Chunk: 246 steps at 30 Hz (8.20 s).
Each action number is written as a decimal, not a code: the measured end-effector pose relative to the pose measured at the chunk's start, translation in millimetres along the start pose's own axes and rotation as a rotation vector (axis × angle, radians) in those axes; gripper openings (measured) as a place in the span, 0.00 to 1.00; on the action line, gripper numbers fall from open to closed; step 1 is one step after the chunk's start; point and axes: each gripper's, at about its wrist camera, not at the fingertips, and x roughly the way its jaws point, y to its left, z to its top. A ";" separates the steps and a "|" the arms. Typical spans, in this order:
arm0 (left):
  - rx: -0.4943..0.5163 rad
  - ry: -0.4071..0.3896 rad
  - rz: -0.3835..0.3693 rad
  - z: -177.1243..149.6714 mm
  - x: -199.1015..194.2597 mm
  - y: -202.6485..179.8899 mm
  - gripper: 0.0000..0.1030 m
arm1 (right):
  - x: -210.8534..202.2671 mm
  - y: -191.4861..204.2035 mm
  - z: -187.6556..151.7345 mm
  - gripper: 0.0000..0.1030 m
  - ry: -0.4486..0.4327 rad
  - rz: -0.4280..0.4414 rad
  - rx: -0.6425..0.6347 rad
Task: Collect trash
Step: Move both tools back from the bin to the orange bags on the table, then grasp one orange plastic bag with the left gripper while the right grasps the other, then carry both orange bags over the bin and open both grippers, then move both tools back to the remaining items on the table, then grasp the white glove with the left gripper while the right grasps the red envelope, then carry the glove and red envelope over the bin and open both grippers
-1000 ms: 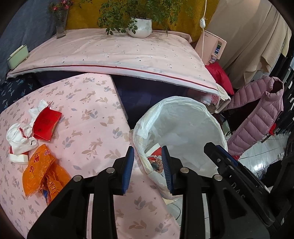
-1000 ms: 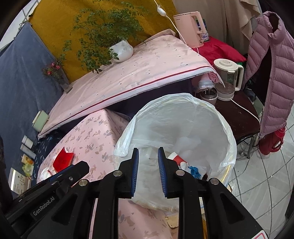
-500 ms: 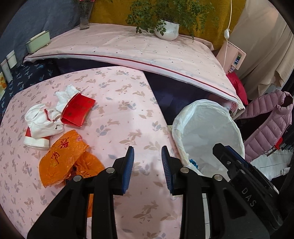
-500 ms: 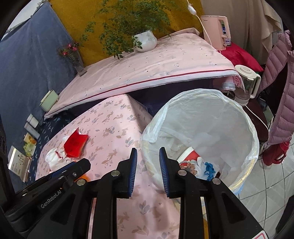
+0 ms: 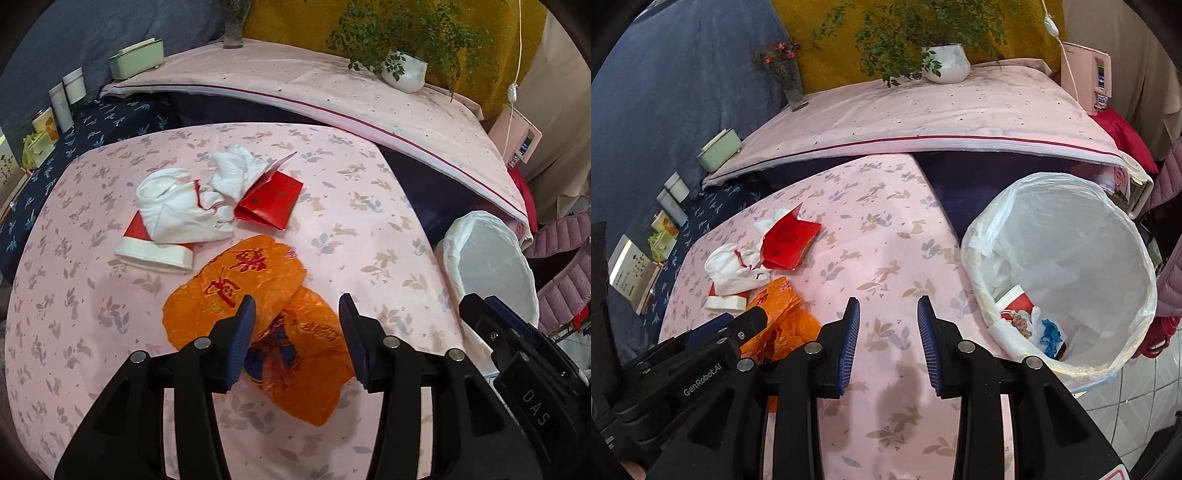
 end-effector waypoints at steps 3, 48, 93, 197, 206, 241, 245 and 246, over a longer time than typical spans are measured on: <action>-0.010 -0.001 0.018 -6.1 -0.4 17.6 0.51 | 6.8 15.4 -5.5 0.35 0.022 0.012 -0.026; -0.092 0.132 -0.054 -26.9 55.5 69.7 0.35 | 79.4 58.6 -54.1 0.23 0.216 0.005 -0.121; 0.219 -0.052 -0.128 16.8 -23.8 -114.8 0.11 | -57.7 -117.9 3.8 0.18 -0.132 -0.153 0.197; -0.102 -0.076 0.086 63.4 45.4 127.4 0.78 | 95.4 115.3 49.7 0.48 0.060 0.095 -0.066; -0.109 -0.041 0.033 77.7 80.3 133.8 0.47 | 144.8 125.0 62.2 0.43 0.102 0.086 -0.033; 0.117 -0.107 -0.103 33.8 -8.2 -30.4 0.05 | 15.7 -2.0 24.6 0.02 -0.029 0.064 0.110; 0.161 -0.105 -0.128 30.0 -11.7 -62.6 0.05 | 0.3 -29.7 23.6 0.02 -0.055 0.043 0.151; 0.171 -0.103 -0.134 29.1 -11.9 -69.9 0.05 | -3.0 -37.3 23.1 0.02 -0.061 0.036 0.161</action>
